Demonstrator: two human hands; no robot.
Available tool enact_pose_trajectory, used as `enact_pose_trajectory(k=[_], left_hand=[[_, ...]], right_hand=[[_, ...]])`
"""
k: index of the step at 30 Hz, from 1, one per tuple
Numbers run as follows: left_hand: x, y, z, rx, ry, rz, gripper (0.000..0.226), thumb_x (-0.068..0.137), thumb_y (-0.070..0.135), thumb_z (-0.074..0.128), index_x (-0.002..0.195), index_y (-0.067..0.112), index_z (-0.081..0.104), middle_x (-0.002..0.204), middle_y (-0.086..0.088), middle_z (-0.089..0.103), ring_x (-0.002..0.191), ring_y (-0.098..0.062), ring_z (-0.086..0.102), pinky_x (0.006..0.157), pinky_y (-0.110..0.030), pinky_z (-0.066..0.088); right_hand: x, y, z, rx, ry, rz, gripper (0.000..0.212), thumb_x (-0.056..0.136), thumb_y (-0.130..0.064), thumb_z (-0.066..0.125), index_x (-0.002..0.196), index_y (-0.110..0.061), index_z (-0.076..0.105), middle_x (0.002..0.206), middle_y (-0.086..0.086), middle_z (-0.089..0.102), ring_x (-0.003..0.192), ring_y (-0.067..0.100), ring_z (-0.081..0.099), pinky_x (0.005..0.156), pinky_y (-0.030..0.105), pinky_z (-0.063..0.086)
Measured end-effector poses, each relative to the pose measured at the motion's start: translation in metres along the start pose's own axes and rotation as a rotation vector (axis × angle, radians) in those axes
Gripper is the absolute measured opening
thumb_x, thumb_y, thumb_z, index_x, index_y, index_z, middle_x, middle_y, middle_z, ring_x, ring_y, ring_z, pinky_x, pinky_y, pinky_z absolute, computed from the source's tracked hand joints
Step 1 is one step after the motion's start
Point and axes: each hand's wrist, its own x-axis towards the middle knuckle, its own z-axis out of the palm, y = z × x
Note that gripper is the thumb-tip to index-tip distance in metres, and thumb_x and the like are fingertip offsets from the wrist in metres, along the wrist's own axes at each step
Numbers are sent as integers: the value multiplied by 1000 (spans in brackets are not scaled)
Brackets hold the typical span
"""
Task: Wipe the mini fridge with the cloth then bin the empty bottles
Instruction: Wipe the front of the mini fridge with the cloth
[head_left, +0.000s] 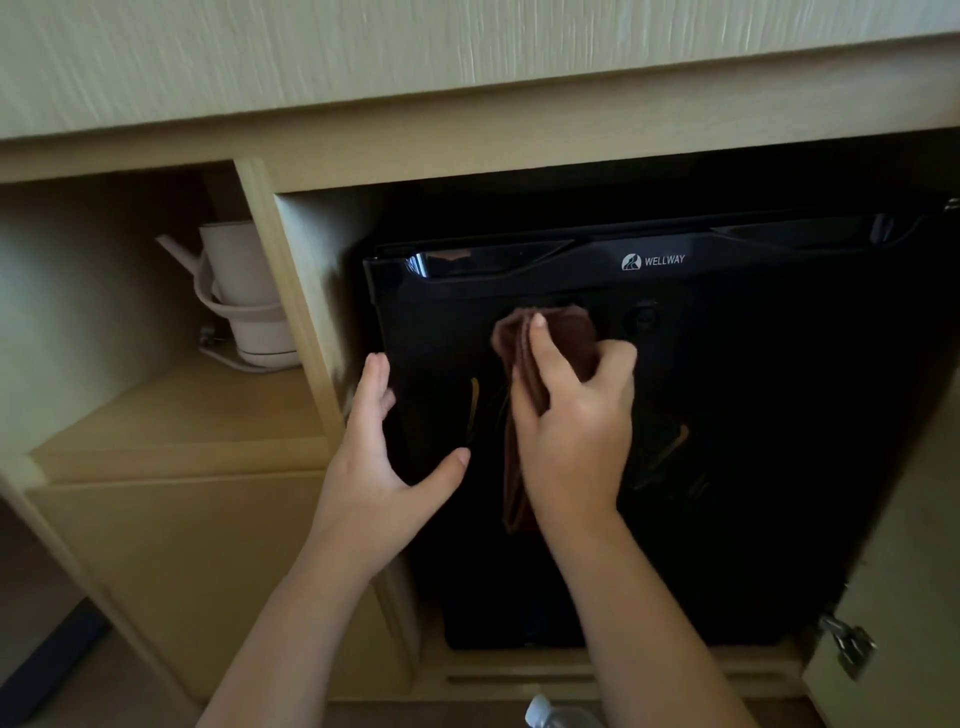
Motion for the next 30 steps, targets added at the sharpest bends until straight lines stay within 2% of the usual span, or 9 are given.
enact_pose_trajectory(k=[4,7,11,15,18,20,24,28,30], left_hand=[[-5,4,-18,27,20,59,92,69,52,60,139,44,2,147,28,19,130,14,21,97,-5,22],[-9,3,-30,96,109,105,84,73,47,60,140,39,11,146,20,26,130,11,24,96,2,18],[-11,-5,-43,193,229,125,83,74,40,60,142,33,13,146,16,20,133,8,17,98,1,16],[-10,-17,-45,219,180,16,94,71,49,59,145,34,2,151,20,7,136,6,7,104,-16,15],[-10,-24,-43,131,79,-46,96,72,50,61,142,42,-4,149,27,6,132,13,9,102,-18,18],[-9,-28,-43,58,63,-69,96,70,53,62,141,46,-2,142,37,10,128,19,12,98,-14,19],[-8,-29,-48,-113,63,-98,98,56,68,60,137,55,7,127,48,20,125,21,18,91,-8,21],[-9,-30,-56,-182,25,-66,88,62,64,65,134,57,15,137,39,25,127,17,23,95,-13,24],[-10,-31,-58,-200,9,-63,89,64,60,66,137,52,16,139,37,25,127,17,23,96,-15,25]], right_hand=[[14,10,-7,91,83,106,43,80,-17,67,122,-21,58,104,9,42,89,29,54,82,27,44],[26,15,-8,19,164,157,43,82,-23,64,125,-23,55,108,8,41,93,22,51,79,18,38],[9,-9,15,47,57,106,39,83,-28,62,121,-22,57,107,-2,47,93,-1,43,75,12,37],[-20,-37,36,-5,-64,-58,45,79,-13,68,121,-21,59,102,17,50,85,28,49,58,33,50],[-13,-23,27,68,13,34,44,79,-15,68,121,-24,59,102,14,46,87,29,52,74,30,46],[3,-5,14,103,148,155,43,79,-18,67,121,-24,59,104,11,42,90,28,53,84,18,36],[17,1,8,69,260,263,40,83,-21,65,122,-24,58,108,1,36,95,22,53,84,10,32],[5,-39,37,90,176,198,39,80,-18,67,119,-22,61,107,16,46,91,31,52,82,28,40],[-3,-56,49,65,99,110,41,77,-15,69,117,-21,62,103,19,50,87,35,52,68,35,45]])
